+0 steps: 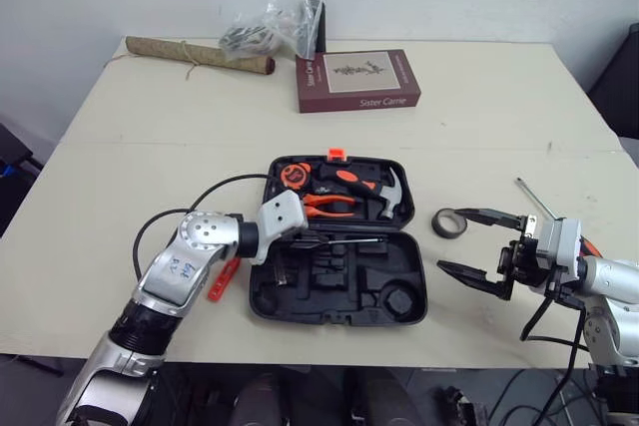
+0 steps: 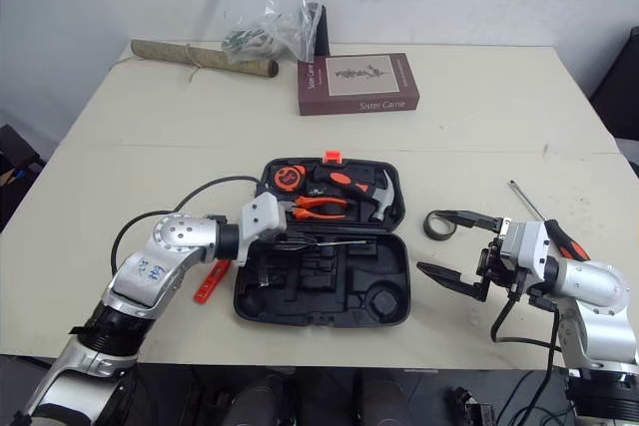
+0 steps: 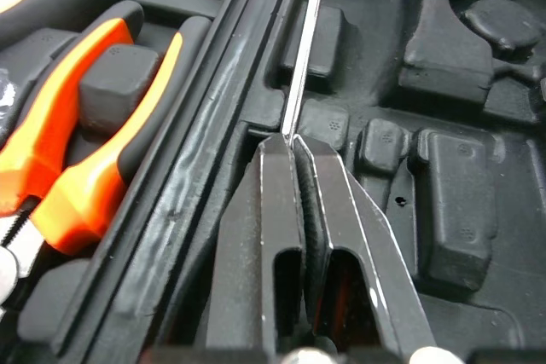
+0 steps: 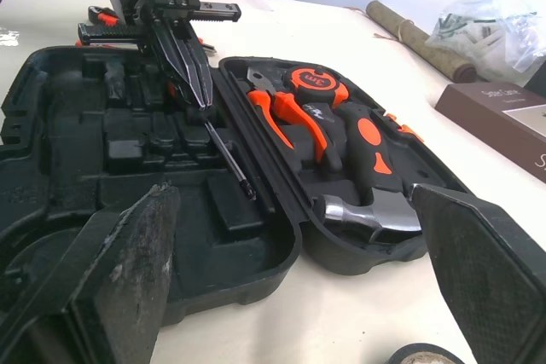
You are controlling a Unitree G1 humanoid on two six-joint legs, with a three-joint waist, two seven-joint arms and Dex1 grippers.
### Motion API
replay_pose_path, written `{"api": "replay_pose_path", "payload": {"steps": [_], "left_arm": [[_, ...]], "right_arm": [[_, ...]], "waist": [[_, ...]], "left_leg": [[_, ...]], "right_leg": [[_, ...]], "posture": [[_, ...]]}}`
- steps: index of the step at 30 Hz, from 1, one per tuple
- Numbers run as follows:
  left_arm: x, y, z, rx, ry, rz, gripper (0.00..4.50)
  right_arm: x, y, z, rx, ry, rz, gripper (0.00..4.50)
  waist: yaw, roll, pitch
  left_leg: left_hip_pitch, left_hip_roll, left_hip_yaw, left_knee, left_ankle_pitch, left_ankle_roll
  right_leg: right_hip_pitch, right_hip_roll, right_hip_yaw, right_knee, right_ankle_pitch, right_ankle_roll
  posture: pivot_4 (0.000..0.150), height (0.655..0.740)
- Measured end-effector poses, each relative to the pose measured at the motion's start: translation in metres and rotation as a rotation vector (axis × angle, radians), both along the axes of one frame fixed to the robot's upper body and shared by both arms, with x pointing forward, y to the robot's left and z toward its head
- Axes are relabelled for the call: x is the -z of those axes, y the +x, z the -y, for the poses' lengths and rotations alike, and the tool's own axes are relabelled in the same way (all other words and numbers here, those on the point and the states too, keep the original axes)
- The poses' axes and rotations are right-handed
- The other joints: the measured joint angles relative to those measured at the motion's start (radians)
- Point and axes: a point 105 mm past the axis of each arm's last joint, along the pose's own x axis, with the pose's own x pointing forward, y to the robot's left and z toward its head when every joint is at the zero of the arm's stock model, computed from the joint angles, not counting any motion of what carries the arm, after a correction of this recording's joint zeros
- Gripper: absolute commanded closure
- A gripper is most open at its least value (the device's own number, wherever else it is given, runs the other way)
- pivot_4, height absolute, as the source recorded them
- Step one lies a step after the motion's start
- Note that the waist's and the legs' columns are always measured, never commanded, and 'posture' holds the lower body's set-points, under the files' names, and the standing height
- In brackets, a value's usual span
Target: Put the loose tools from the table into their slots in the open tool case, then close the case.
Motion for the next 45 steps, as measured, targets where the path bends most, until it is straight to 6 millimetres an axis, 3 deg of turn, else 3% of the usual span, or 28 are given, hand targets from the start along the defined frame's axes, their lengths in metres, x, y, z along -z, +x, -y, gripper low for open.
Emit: {"api": "replay_pose_path", "payload": {"steps": [11, 14, 17, 21, 24, 25, 27, 30, 34, 35, 40, 42, 45], "left_arm": [[0.009, 0.003, 0.017, -0.001, 0.128, 0.016, 4.45], [0.012, 0.004, 0.02, -0.023, 0.131, -0.016, 4.45], [0.013, 0.005, 0.022, -0.017, 0.118, -0.014, 4.45], [0.008, 0.003, 0.019, 0.021, 0.022, 0.021, 4.45], [-0.015, 0.003, 0.002, 0.025, -0.126, 0.1, 4.45], [-0.023, 0.004, -0.005, 0.015, -0.158, 0.128, 4.23], [-0.04, 0.004, -0.03, -0.021, -0.233, 0.188, 3.76], [-0.048, -0.001, -0.083, -0.133, -0.264, 0.226, 2.31], [-0.037, -0.018, -0.189, -0.481, -0.23, 0.204, 0.52], [-0.036, -0.022, -0.203, -0.531, -0.225, 0.211, 0.09], [-0.022, -0.082, -0.309, -0.924, -0.149, 0.208, 0.03], [-0.015, -0.107, -0.336, -1.033, -0.123, 0.195, 0.03], [-0.012, -0.123, -0.349, -1.095, -0.12, 0.191, 0.03]], "right_arm": [[0.01, -0.01, 0.001, 0.063, 0.022, -0.029, 0.0], [0.013, -0.013, 0.001, 0.074, 0.024, -0.038, 0.0], [0.013, -0.013, 0.003, 0.094, 0.029, -0.038, 0.0], [0.006, -0.012, 0.014, 0.166, 0.045, -0.007, 0.0], [0.003, -0.016, 0.035, 0.264, 0.052, 0.008, 0.0], [0.004, -0.018, 0.043, 0.294, 0.052, 0.006, 0.0], [0.007, -0.024, 0.061, 0.372, 0.05, 0.005, 0.0], [0.014, -0.041, 0.101, 0.539, 0.042, -0.008, 0.0], [0.033, -0.084, 0.154, 0.792, 0.015, -0.065, 0.0], [0.037, -0.091, 0.161, 0.829, 0.016, -0.083, 0.0], [0.061, -0.144, 0.202, 1.1, 0.032, -0.157, 0.0], [0.065, -0.158, 0.211, 1.174, 0.036, -0.17, 0.0], [0.067, -0.166, 0.219, 1.242, 0.055, -0.172, 0.0]], "waist": [[0.024, 0.001, -0.015], [0.025, 0.002, -0.016], [0.025, 0.003, -0.02], [0.024, 0.003, -0.02], [0.023, 0.002, -0.018], [0.023, 0.002, -0.018], [0.02, 0.002, -0.018], [0.014, 0.003, -0.018], [-0.002, 0.002, -0.018], [-0.003, 0.001, -0.017], [-0.012, -0.001, -0.017], [-0.017, -0.001, -0.018], [-0.019, -0.003, -0.019]], "left_leg": [[0.004, -0.001, 0.0, 0.0, 0.0, 0.0], [0.019, -0.001, -0.001, -0.004, -0.001, 0.0], [0.02, -0.001, -0.002, -0.005, -0.002, 0.001], [0.016, 0.0, -0.002, -0.005, -0.002, 0.001], [0.014, 0.001, -0.002, -0.005, -0.002, 0.0], [0.014, 0.001, -0.001, -0.005, -0.002, 0.0], [0.015, 0.001, -0.001, -0.006, -0.003, 0.0], [0.017, 0.001, 0.0, -0.008, -0.003, -0.001], [0.018, 0.001, 0.0, -0.016, -0.003, -0.002], [0.019, 0.001, 0.0, -0.016, -0.003, -0.002], [0.02, 0.001, 0.001, -0.02, -0.005, -0.003], [0.021, 0.001, 0.001, -0.021, -0.006, -0.003], [0.021, 0.0, 0.0, -0.022, -0.011, -0.004]], "right_leg": [[0.004, 0.0, 0.0, -0.001, 0.0, 0.0], [0.02, 0.0, 0.0, -0.007, 0.0, 0.0], [0.023, 0.0, 0.0, -0.009, 0.0, 0.0], [0.019, 0.0, 0.0, -0.01, 0.0, 0.0], [0.017, 0.0, -0.001, -0.01, 0.0, 0.0], [0.017, 0.0, -0.001, -0.01, 0.0, 0.0], [0.017, 0.0, -0.001, -0.01, 0.0, 0.0], [0.018, 0.0, -0.001, -0.012, 0.0, -0.001], [0.017, 0.0, -0.001, -0.015, -0.001, -0.002], [0.018, -0.001, -0.001, -0.015, -0.001, -0.002], [0.017, -0.003, -0.001, -0.016, -0.002, -0.004], [0.017, -0.004, -0.002, -0.016, -0.003, -0.005], [0.017, -0.007, -0.004, -0.016, -0.003, -0.005]], "posture": [[0.15, 0.74], [0.15, 0.74], [0.15, 0.74], [0.15, 0.74], [0.15, 0.74], [0.15, 0.74], [0.15, 0.74], [0.15, 0.74], [0.15, 0.74], [0.15, 0.74], [0.15, 0.74], [0.15, 0.74], [0.15, 0.74]]}}
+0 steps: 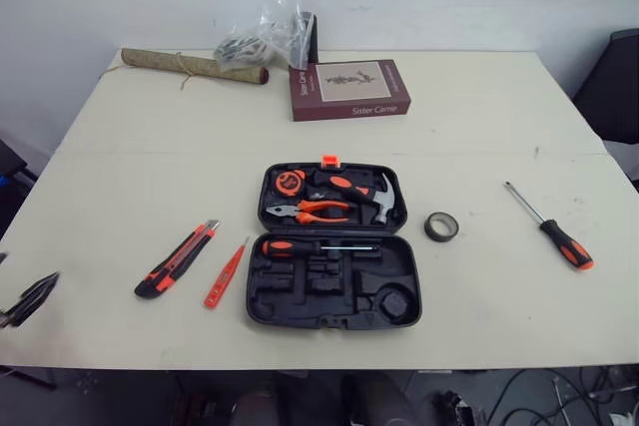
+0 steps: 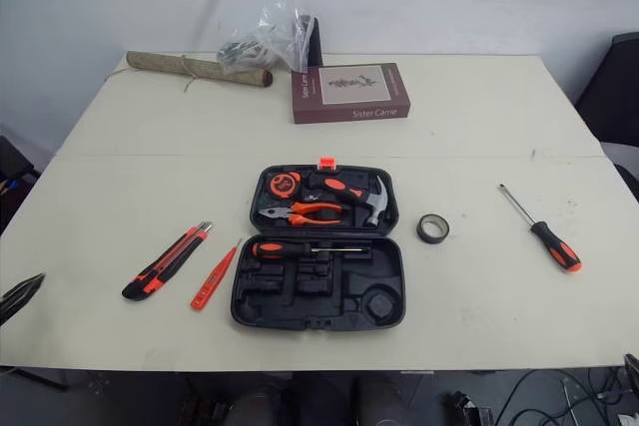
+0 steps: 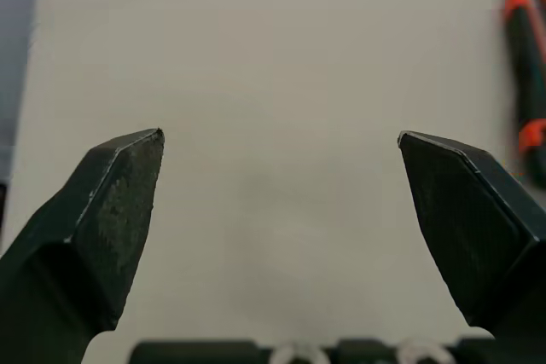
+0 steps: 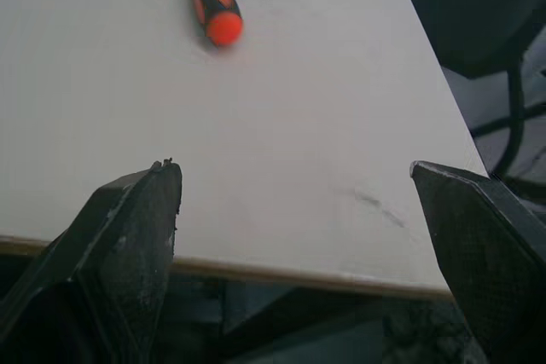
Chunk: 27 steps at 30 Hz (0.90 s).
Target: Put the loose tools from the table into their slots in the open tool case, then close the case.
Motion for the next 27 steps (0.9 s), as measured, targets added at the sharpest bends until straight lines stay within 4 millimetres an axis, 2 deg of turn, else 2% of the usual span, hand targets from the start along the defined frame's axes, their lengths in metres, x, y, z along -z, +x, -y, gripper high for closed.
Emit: {"api": "replay_pose_path", "payload": {"steps": [3, 5, 8, 11, 15, 18, 21, 23, 27], "left_arm": [[-0.01, 0.013, 0.021, 0.085, -0.013, 0.05, 0.03], [-0.021, 0.032, 0.048, 0.199, -0.013, 0.089, 0.03], [-0.038, 0.05, 0.083, 0.34, -0.012, 0.135, 0.03], [-0.049, 0.063, 0.122, 0.496, -0.021, 0.145, 0.03], [-0.066, 0.068, 0.188, 0.775, -0.048, 0.156, 0.03], [-0.073, 0.062, 0.231, 0.968, -0.073, 0.123, 0.03], [-0.077, 0.054, 0.261, 1.113, -0.084, 0.091, 0.03], [-0.079, 0.047, 0.276, 1.193, -0.088, 0.076, 0.03], [-0.082, 0.038, 0.291, 1.285, -0.098, 0.061, 0.03]], "right_arm": [[-0.009, 0.023, -0.002, -0.021, 0.013, 0.068, 0.0], [-0.023, 0.055, -0.011, -0.106, 0.017, 0.102, 0.0], [-0.045, 0.094, -0.021, -0.201, 0.02, 0.106, 0.0], [-0.053, 0.131, -0.033, -0.29, 0.043, -0.003, 0.0], [-0.051, 0.169, -0.045, -0.346, 0.037, -0.175, 0.0], [-0.046, 0.185, -0.044, -0.348, 0.034, -0.256, 0.0], [-0.037, 0.194, -0.036, -0.328, 0.038, -0.367, 0.0], [-0.033, 0.196, -0.032, -0.317, 0.047, -0.426, 0.0], [-0.028, 0.201, -0.023, -0.299, 0.106, -0.506, 0.0]], "waist": [[0.005, -0.002, -0.002], [0.007, 0.001, -0.003], [0.009, 0.006, -0.001], [0.009, 0.007, 0.0], [0.009, 0.006, 0.001], [0.009, 0.007, 0.001], [0.011, 0.008, 0.003], [0.012, 0.011, 0.004], [0.009, 0.014, 0.007]], "left_leg": [[0.0, -0.002, -0.002, 0.0, 0.0, 0.001], [-0.001, -0.003, -0.002, 0.001, 0.001, 0.0], [-0.002, -0.004, -0.001, -0.001, 0.004, -0.002], [-0.003, -0.002, -0.001, -0.001, 0.005, 0.001], [-0.003, -0.002, 0.001, 0.001, 0.006, 0.002], [-0.003, -0.002, 0.002, 0.002, 0.007, 0.003], [-0.003, -0.002, 0.003, 0.004, 0.008, 0.002], [-0.003, -0.001, 0.003, 0.004, 0.008, 0.002], [-0.003, 0.0, 0.004, 0.005, 0.009, 0.001]], "right_leg": [[0.001, -0.004, -0.002, 0.0, 0.0, 0.0], [0.001, -0.005, -0.002, 0.0, 0.001, 0.001], [0.0, -0.004, -0.003, 0.0, 0.0, 0.0], [-0.001, -0.001, -0.003, 0.0, 0.0, 0.0], [-0.001, 0.0, -0.002, -0.001, 0.0, 0.001], [-0.001, 0.001, 0.001, -0.001, 0.001, 0.003], [-0.001, 0.004, 0.002, -0.001, 0.002, 0.003], [-0.001, 0.005, 0.003, -0.001, 0.002, 0.003], [-0.001, 0.008, 0.004, -0.001, 0.002, 0.003]], "posture": [[0.15, 0.74], [0.15, 0.74], [0.15, 0.74], [0.15, 0.74], [0.15, 0.74], [0.15, 0.74], [0.15, 0.74], [0.15, 0.74], [0.15, 0.74]]}}
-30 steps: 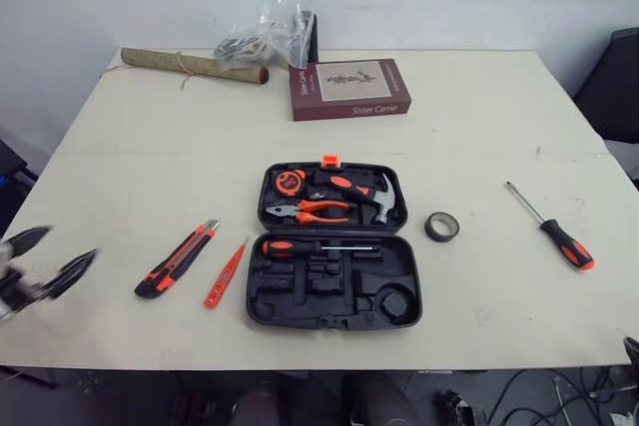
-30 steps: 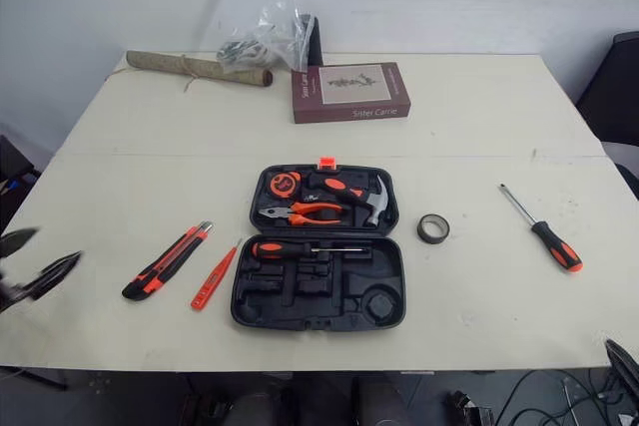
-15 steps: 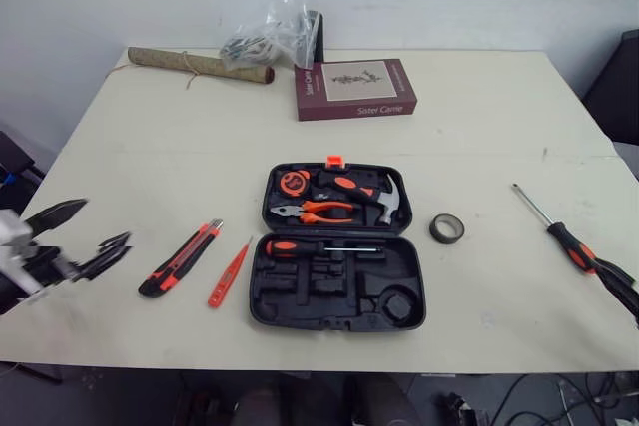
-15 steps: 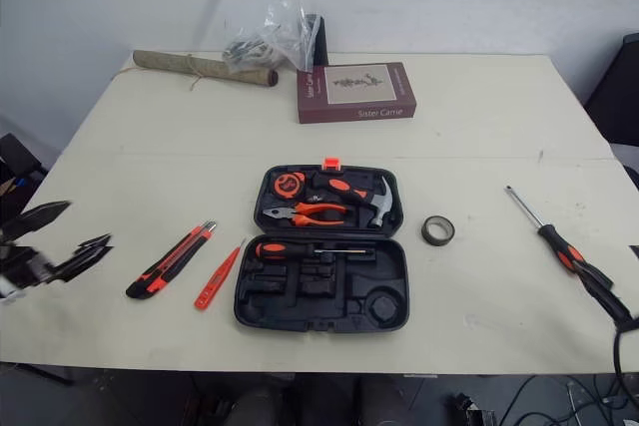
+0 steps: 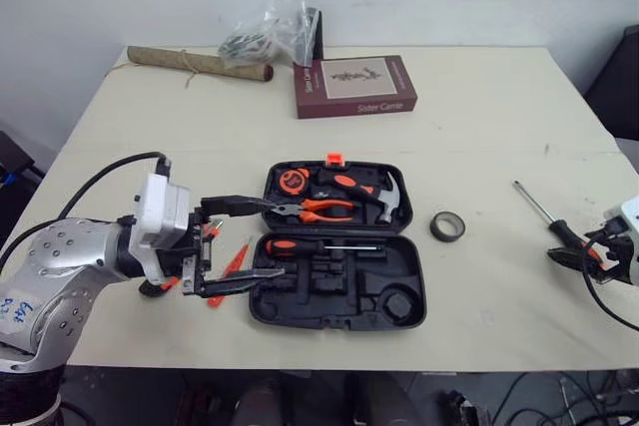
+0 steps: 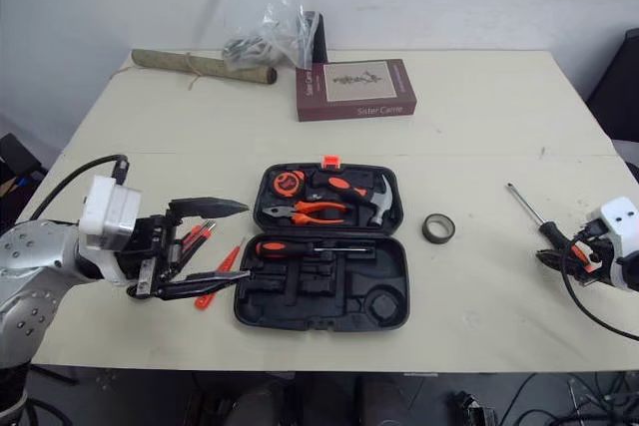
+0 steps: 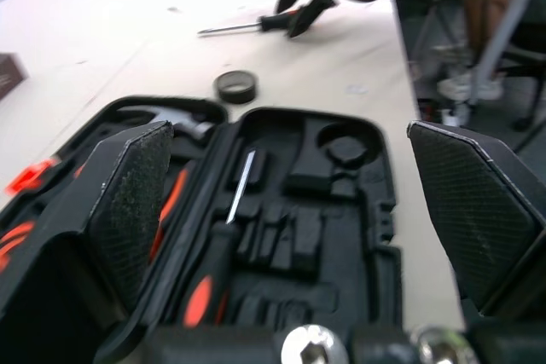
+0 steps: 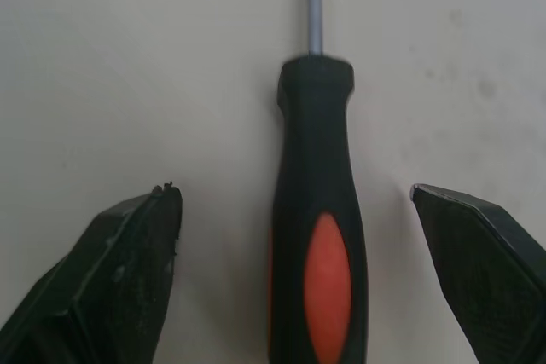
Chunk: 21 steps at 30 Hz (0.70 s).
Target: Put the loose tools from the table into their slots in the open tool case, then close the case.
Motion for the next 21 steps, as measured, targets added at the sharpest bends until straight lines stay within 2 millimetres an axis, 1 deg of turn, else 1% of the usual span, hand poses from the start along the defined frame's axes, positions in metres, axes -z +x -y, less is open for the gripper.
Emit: {"api": "replay_pose_path", "payload": {"steps": [2, 6, 7, 8, 9, 14, 15, 17, 19, 21], "left_arm": [[-0.002, -0.001, 0.002, 0.011, -0.004, 0.0, 0.03], [-0.008, 0.001, 0.003, 0.015, -0.018, -0.002, 0.03], [-0.008, 0.002, 0.003, 0.012, -0.021, 0.0, 0.0], [-0.008, 0.002, 0.004, 0.012, -0.023, 0.0, 0.0], [-0.008, 0.002, 0.004, 0.013, -0.024, -0.001, 0.0], [-0.004, 0.001, 0.003, 0.016, -0.023, -0.011, 0.0], [-0.004, 0.001, 0.003, 0.015, -0.023, -0.004, 0.0], [-0.005, 0.002, 0.003, 0.012, -0.032, 0.03, 0.0], [-0.009, 0.009, 0.002, -0.004, -0.047, 0.121, 0.0], [-0.012, 0.017, -0.002, -0.03, -0.059, 0.209, 0.0]], "right_arm": [[0.0, 0.002, 0.003, 0.011, 0.022, -0.016, 0.0], [0.005, -0.001, 0.008, 0.031, 0.069, -0.028, 0.0], [0.005, 0.0, 0.009, 0.041, 0.08, -0.022, 0.39], [0.006, 0.001, 0.01, 0.054, 0.086, -0.011, 0.56], [0.007, 0.001, 0.012, 0.061, 0.085, -0.001, 0.92], [0.006, -0.002, 0.013, 0.039, 0.09, 0.071, 3.38], [0.004, -0.002, 0.014, 0.035, 0.088, 0.097, 3.49], [-0.006, 0.003, 0.008, -0.004, 0.095, 0.176, 3.47], [-0.024, 0.015, -0.011, -0.107, 0.102, 0.265, 3.47], [-0.047, 0.024, -0.042, -0.244, 0.109, 0.34, 3.47]], "waist": [[-0.002, 0.0, 0.0], [-0.002, -0.003, 0.002], [-0.002, -0.003, 0.002], [-0.003, -0.003, 0.002], [-0.003, -0.003, 0.002], [-0.001, -0.003, 0.003], [0.0, -0.002, 0.004], [-0.001, 0.0, 0.005], [-0.008, 0.002, 0.006], [-0.015, 0.003, 0.006]], "left_leg": [[0.0, 0.001, 0.0, 0.0, 0.0, 0.0], [0.0, 0.001, 0.0, 0.002, 0.0, 0.0], [0.0, 0.001, 0.0, 0.003, 0.0, 0.0], [0.0, 0.001, 0.0, 0.004, 0.0, 0.0], [-0.001, 0.001, 0.0, 0.004, -0.001, 0.0], [-0.001, 0.001, 0.0, 0.004, -0.001, 0.0], [-0.001, 0.0, 0.0, 0.005, -0.001, 0.0], [-0.001, 0.0, 0.0, 0.004, -0.001, 0.0], [-0.001, 0.001, 0.0, 0.004, -0.001, -0.001], [-0.001, 0.003, 0.0, 0.003, -0.001, -0.003]], "right_leg": [[0.0, 0.001, 0.0, 0.0, 0.0, 0.0], [0.001, 0.001, 0.0, 0.0, 0.0, 0.0], [0.001, 0.001, 0.0, 0.0, 0.0, 0.0], [0.002, 0.001, 0.001, 0.0, 0.0, 0.001], [0.002, 0.001, 0.001, 0.0, 0.001, 0.001], [0.001, 0.001, 0.001, 0.0, 0.001, 0.001], [0.001, 0.001, 0.001, 0.0, 0.001, 0.001], [0.001, 0.001, 0.001, 0.0, 0.001, 0.001], [0.001, 0.002, 0.001, 0.0, 0.001, 0.002], [0.0, 0.004, 0.001, 0.0, 0.001, 0.002]], "posture": [[0.15, 0.74], [0.15, 0.74], [0.15, 0.74], [0.15, 0.74], [0.15, 0.74], [0.15, 0.74], [0.15, 0.74], [0.15, 0.74], [0.15, 0.74], [0.15, 0.74]]}}
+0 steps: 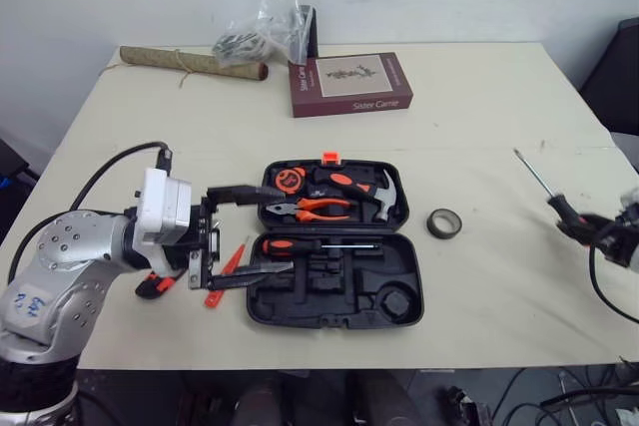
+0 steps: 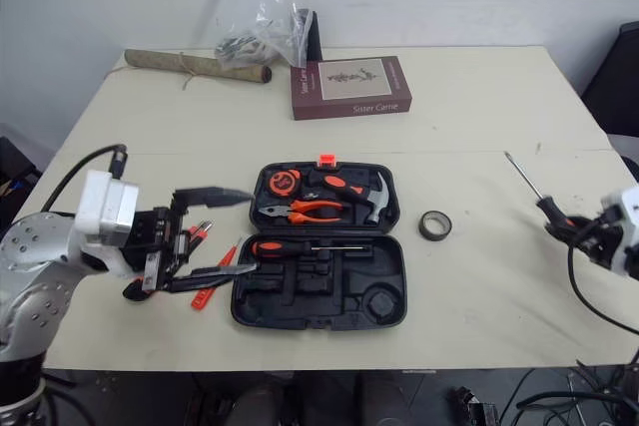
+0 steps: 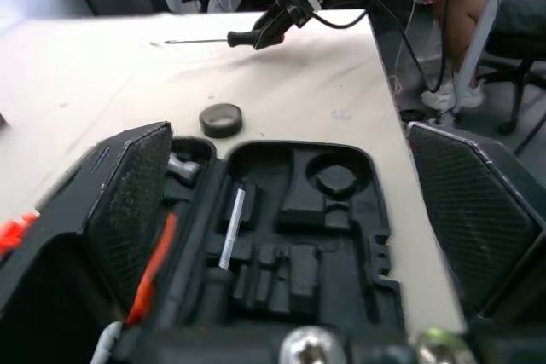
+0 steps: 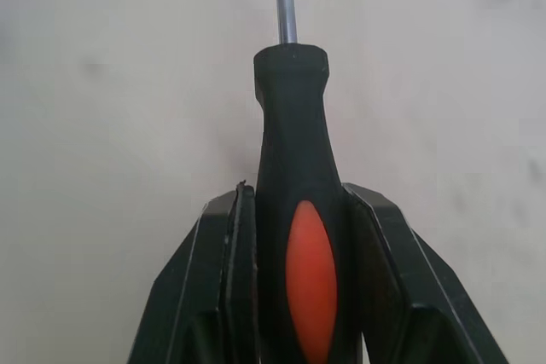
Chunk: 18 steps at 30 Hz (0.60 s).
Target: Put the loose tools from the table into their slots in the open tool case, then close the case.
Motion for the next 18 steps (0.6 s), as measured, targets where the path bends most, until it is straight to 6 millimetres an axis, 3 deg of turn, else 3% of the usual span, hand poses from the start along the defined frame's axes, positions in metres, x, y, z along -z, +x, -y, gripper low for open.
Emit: {"api": "replay_pose_path", "payload": {"steps": [3, 6, 10, 14, 18], "left_arm": [[0.006, 0.005, -0.009, -0.012, 0.028, 0.008, 0.0], [0.029, -0.004, -0.027, 0.001, 0.129, -0.103, 0.0], [0.051, -0.018, -0.036, 0.044, 0.183, -0.189, 0.0], [0.052, -0.018, -0.036, 0.035, 0.176, -0.194, 0.0], [0.053, -0.02, -0.033, 0.03, 0.176, -0.197, 0.0]], "right_arm": [[-0.024, -0.003, -0.053, -0.204, -0.016, 0.031, 3.47], [-0.037, -0.022, -0.125, -0.481, -0.038, -0.062, 3.47], [-0.034, -0.056, -0.197, -0.771, -0.167, -0.246, 3.47], [-0.016, -0.079, -0.226, -0.899, -0.249, -0.365, 3.47], [-0.004, -0.077, -0.232, -0.858, -0.302, -0.407, 3.47]], "waist": [[0.001, 0.0, 0.0], [-0.006, 0.0, 0.0], [-0.006, -0.001, 0.001], [0.012, -0.004, 0.001], [0.013, -0.004, 0.001]], "left_leg": [[-0.002, 0.004, -0.001, -0.003, 0.0, -0.003], [-0.012, 0.005, 0.0, -0.003, 0.0, -0.005], [-0.018, 0.009, -0.002, 0.005, -0.001, -0.005], [-0.019, 0.008, -0.005, 0.009, -0.003, -0.002], [-0.02, 0.007, -0.003, 0.009, -0.004, -0.001]], "right_leg": [[-0.003, 0.004, 0.0, -0.001, 0.0, 0.0], [-0.017, 0.006, 0.005, 0.004, -0.001, -0.001], [-0.022, 0.008, 0.004, 0.006, -0.001, -0.003], [-0.019, 0.006, 0.003, 0.005, 0.0, -0.003], [-0.02, 0.003, 0.001, 0.005, 0.0, -0.003]], "posture": [[0.15, 0.74], [0.15, 0.74], [0.15, 0.74], [0.15, 0.74], [0.15, 0.74]]}}
